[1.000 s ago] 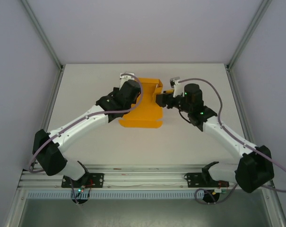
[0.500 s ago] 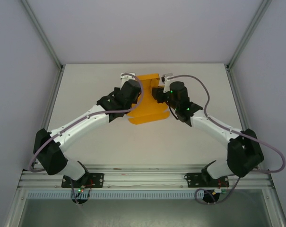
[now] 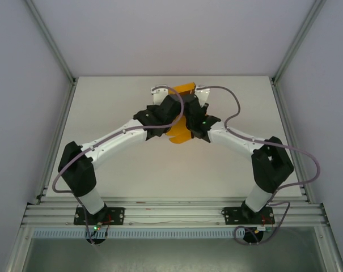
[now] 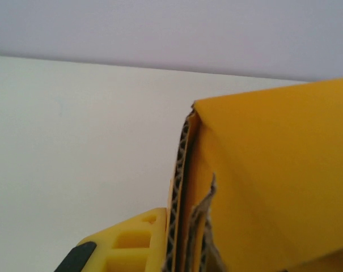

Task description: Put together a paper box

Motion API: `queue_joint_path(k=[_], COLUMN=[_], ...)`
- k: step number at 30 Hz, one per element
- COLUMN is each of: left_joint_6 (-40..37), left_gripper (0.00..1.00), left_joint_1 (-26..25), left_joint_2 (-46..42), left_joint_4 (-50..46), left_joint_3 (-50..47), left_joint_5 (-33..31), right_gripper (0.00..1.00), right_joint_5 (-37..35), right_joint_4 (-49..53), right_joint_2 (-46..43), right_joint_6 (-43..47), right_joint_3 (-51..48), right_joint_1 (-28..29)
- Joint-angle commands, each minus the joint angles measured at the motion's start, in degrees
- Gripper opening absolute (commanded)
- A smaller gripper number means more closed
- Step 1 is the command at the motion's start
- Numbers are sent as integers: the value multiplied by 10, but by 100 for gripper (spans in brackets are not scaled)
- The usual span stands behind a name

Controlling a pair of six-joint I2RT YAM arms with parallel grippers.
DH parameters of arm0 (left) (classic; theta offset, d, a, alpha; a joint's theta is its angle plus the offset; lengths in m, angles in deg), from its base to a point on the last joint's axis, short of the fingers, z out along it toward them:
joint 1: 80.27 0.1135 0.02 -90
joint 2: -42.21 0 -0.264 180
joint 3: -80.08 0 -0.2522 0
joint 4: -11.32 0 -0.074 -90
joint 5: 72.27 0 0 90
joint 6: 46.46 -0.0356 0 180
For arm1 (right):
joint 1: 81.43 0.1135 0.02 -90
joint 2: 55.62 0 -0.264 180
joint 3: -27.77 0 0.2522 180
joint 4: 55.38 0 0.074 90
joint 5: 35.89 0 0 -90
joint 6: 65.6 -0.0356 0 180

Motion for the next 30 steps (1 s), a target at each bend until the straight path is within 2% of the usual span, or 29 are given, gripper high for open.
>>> queue_joint_path(k=[1,4,7,10,14,18,25,28,30], left_joint_6=[101,78,82,73,48,44,73,73,64], left_gripper=[0,0,0,0,0,0,0,0,0], left_joint_1=[33,36,43,47,53,53,52,52,52], left_joint_2=[2,-20,-17,-18,-29,-41,-52,-46,-40], left_joint_4=[-104,-45,-48,-25,30,56,71,71,75], left_joint_3=[-33,-77,-74,-82,-107,-127,-135,-130,-125], left_joint_5=[-64,-49,-37,-6,44,51,52,56,68], right_gripper=[0,0,0,0,0,0,0,0,0], right_joint_5=[-203,-189,-132,-132,-39,-63,-134,-141,-88], right_joint_4=[82,88,49,30,-50,27,101,90,15], right_joint_2=[3,9,-6,-21,-56,-55,-33,-25,-29], right_joint_6=[-122,-109,-106,-104,-86,-95,-201,-213,-169], right_joint_3=[25,31,1,-20,-75,-44,-16,-19,-45], right_joint_1=[-33,-45,-57,-57,-67,-69,-70,-76,-79])
